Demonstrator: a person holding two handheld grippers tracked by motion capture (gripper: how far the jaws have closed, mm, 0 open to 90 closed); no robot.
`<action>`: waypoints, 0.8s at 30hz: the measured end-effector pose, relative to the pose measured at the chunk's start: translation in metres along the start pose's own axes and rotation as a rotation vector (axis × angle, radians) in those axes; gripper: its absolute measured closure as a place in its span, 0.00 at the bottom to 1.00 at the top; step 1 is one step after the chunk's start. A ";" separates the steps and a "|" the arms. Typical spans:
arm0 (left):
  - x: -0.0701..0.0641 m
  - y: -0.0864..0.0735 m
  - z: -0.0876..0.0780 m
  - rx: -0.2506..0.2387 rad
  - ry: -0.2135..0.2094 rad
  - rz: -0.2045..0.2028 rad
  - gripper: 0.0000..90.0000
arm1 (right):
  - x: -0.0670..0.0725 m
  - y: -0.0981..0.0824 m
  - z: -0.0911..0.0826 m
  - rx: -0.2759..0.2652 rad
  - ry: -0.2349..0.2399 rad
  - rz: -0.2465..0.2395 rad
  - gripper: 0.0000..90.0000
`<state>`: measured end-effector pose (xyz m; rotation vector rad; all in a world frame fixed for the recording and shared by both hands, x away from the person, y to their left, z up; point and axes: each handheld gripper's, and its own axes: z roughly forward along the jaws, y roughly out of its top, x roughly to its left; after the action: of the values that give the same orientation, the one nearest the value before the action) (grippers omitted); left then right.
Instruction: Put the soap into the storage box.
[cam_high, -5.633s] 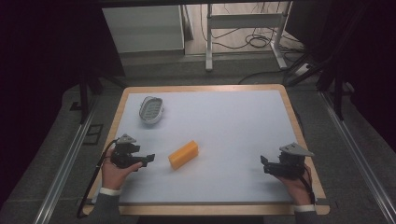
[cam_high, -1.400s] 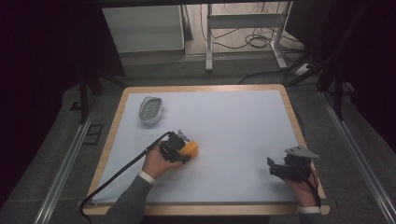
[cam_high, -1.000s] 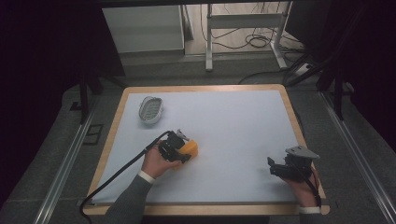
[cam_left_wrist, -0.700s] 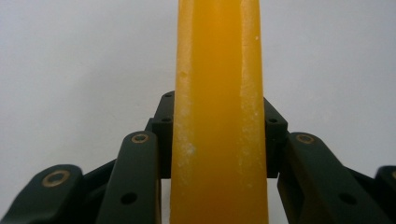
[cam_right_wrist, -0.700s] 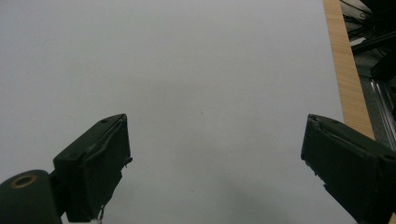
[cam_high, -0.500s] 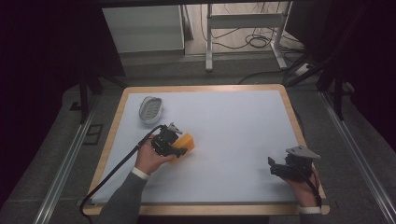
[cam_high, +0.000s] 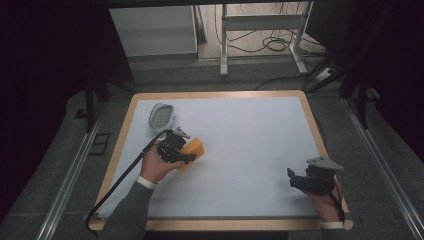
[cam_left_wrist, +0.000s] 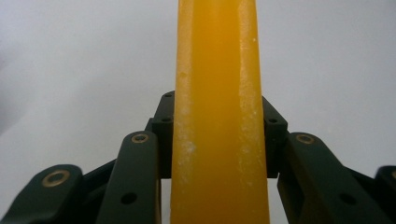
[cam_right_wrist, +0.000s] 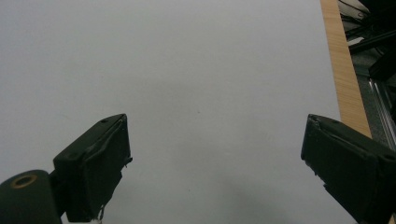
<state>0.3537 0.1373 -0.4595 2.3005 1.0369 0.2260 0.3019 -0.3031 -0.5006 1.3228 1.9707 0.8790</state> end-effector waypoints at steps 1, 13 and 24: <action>0.001 0.000 0.000 -0.001 -0.001 -0.001 0.68 | 0.000 0.000 0.000 0.001 0.000 -0.001 0.09; 0.007 0.001 -0.004 -0.006 0.004 -0.014 0.68 | -0.001 0.000 -0.001 0.001 -0.003 0.002 0.09; 0.014 0.002 -0.006 -0.012 0.005 -0.030 0.68 | -0.001 -0.001 0.000 0.004 -0.003 0.000 0.09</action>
<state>0.3628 0.1492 -0.4546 2.2729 1.0696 0.2254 0.3019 -0.3042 -0.5015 1.3250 1.9708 0.8727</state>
